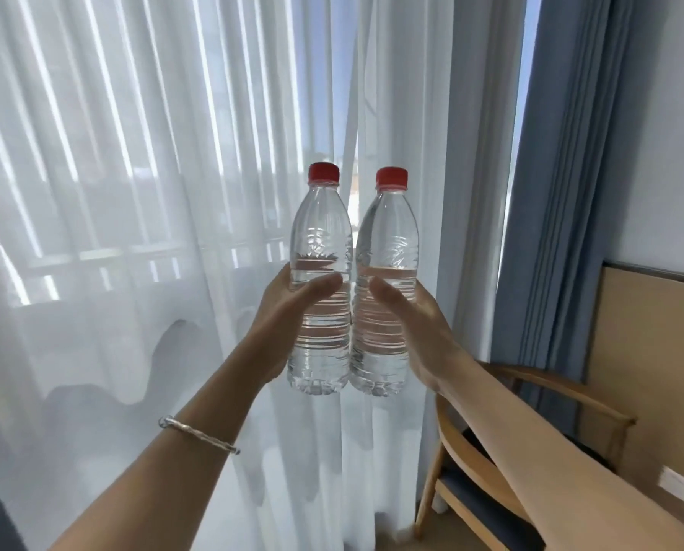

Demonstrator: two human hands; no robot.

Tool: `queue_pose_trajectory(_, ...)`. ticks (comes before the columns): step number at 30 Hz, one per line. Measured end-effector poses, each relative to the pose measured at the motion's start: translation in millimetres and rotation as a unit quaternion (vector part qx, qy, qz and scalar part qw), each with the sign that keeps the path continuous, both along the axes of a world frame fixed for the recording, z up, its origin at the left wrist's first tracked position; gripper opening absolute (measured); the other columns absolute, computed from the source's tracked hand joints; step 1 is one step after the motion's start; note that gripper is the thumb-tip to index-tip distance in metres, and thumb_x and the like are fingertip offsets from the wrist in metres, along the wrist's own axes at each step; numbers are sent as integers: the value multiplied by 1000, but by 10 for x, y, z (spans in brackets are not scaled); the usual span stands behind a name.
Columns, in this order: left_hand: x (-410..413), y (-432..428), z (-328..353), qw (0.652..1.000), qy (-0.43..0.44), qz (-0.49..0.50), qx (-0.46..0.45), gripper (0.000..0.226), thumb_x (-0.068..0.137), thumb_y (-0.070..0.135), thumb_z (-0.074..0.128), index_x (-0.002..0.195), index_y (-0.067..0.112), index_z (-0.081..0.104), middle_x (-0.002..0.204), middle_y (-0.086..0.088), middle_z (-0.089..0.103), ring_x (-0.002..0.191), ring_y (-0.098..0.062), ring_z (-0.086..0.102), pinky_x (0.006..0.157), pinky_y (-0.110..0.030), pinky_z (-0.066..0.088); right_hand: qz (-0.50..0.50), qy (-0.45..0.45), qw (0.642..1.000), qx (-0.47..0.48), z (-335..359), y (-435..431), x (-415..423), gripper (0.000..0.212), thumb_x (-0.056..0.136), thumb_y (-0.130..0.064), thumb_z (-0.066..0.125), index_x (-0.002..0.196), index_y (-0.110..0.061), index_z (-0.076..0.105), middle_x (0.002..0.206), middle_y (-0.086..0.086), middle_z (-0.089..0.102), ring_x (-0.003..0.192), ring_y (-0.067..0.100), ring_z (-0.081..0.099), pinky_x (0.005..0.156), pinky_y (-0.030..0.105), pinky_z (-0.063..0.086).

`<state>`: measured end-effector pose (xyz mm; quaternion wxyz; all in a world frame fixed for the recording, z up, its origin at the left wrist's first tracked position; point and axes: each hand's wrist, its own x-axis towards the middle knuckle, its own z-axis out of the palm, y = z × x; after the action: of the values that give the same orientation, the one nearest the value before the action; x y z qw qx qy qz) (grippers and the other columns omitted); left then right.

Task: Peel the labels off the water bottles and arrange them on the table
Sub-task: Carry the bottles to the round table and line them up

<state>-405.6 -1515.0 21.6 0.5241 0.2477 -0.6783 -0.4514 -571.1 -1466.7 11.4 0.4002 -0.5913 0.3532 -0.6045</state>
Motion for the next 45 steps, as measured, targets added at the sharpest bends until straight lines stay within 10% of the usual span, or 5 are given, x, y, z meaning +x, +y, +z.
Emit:
queue_pose_trajectory(6, -112, 67, -42, 997, 21, -63, 46, 68, 64, 45, 74, 120, 9, 63, 108, -16, 73, 99, -36, 70, 87, -48, 54, -21, 18, 999, 30, 29, 269, -83, 88, 25, -85, 72, 100, -42, 52, 80, -41, 65, 76, -23, 59, 80, 18, 46)
queue_pose_trajectory(14, -416, 223, -38, 981, 11, -192, 34, 63, 67, 47, 69, 113, 4, 64, 100, -19, 71, 93, -39, 68, 86, -51, 54, -142, 24, 989, 27, 17, 759, -149, 97, 43, -84, 73, 123, -30, 62, 115, -7, 72, 109, 11, 67, 99, 44, 46)
queue_pose_trajectory(23, -1420, 956, -271, 932, 19, -362, 30, 65, 73, 47, 70, 120, 2, 62, 108, -17, 71, 100, -34, 69, 88, -44, 56, -341, 63, 936, 54, -26, 1993, -635, 31, 80, -41, 74, 106, -32, 60, 91, -16, 75, 85, 1, 71, 70, 21, 55)
queue_pose_trajectory(34, -2137, 1759, -446, 879, 0, -475, 32, 51, 77, 40, 60, 120, 12, 62, 95, 14, 75, 87, 1, 69, 65, -9, 50, -492, 16, 862, 116, -232, 2876, -1030, 50, 70, -61, 70, 111, -34, 65, 117, -8, 71, 118, 15, 61, 108, 50, 41)
queue_pose_trajectory(45, -3082, 2033, -594, 871, -36, -488, 40, 66, 73, 49, 63, 124, 7, 60, 110, -5, 73, 101, -20, 70, 79, -30, 57, -471, -12, 876, 107, -557, 3195, -1984, 62, 69, -61, 68, 119, -25, 66, 121, -1, 70, 119, 21, 62, 109, 55, 40)
